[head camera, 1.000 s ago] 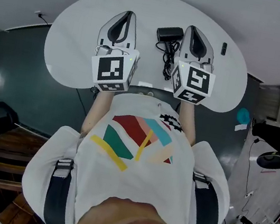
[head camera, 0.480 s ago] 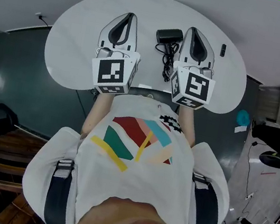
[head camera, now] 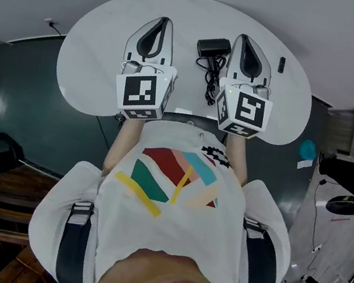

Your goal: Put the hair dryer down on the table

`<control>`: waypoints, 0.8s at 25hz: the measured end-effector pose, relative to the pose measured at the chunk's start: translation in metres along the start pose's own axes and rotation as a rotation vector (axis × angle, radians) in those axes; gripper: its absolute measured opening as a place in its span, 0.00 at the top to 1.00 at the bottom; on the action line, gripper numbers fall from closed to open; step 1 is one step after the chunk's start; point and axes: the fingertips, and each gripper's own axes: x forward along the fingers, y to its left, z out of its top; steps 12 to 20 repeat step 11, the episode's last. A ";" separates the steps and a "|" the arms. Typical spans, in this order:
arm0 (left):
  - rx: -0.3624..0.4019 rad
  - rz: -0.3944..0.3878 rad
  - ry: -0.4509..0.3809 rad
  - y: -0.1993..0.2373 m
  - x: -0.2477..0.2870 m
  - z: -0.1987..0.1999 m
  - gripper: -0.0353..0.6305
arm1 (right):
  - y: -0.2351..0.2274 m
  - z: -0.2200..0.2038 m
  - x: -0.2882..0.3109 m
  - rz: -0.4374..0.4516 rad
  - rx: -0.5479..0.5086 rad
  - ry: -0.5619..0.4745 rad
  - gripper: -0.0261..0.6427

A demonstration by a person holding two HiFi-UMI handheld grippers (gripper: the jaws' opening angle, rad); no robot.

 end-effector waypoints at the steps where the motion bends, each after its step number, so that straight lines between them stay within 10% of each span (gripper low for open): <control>1: 0.002 -0.001 -0.002 0.000 -0.001 0.001 0.92 | 0.001 0.001 -0.001 0.001 0.000 -0.001 0.94; 20: -0.002 -0.008 -0.003 -0.003 0.003 0.001 0.92 | -0.001 0.001 0.002 0.006 0.009 -0.005 0.94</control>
